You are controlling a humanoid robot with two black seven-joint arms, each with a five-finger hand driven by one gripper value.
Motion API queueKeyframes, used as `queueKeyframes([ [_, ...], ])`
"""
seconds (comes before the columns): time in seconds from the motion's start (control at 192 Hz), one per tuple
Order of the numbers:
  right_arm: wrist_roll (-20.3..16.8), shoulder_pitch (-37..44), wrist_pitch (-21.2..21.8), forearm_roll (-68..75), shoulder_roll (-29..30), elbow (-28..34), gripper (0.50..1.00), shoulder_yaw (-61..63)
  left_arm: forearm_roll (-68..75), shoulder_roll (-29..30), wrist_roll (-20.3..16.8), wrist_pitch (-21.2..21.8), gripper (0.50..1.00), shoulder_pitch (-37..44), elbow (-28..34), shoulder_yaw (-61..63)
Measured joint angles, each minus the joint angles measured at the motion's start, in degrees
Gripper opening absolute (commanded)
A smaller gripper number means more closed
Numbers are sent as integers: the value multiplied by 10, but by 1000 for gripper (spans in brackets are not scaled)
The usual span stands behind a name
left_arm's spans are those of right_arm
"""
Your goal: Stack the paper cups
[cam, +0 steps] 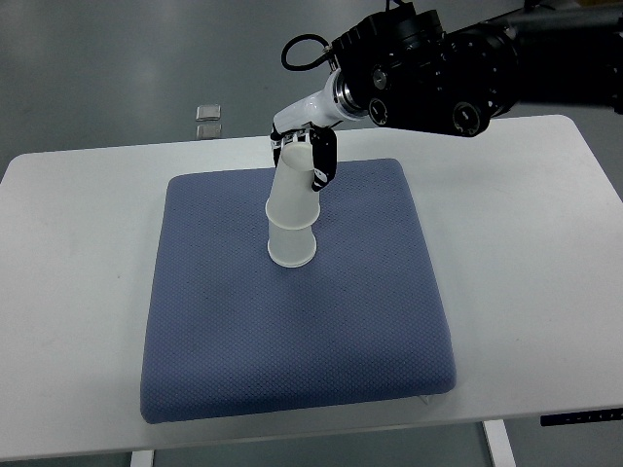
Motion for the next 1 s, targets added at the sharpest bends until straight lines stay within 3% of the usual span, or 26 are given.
queueKeyframes([
  [0.062, 0, -2, -1, 0, 0, 0, 860, 0, 0, 0, 0, 0, 1000, 0, 0, 0],
  [0.531, 0, -8, -6, 2, 0, -5, 860, 1, 0, 0, 0, 0, 1000, 0, -1, 0],
  [0.906, 7, -61, -7, 34, -1, -64, 860, 54, 0, 0, 0, 0, 1000, 0, -2, 0],
  [1.0, 8, -84, -5, 45, -33, -75, 862, 107, 0, 0, 0, 0, 1000, 0, -2, 0],
])
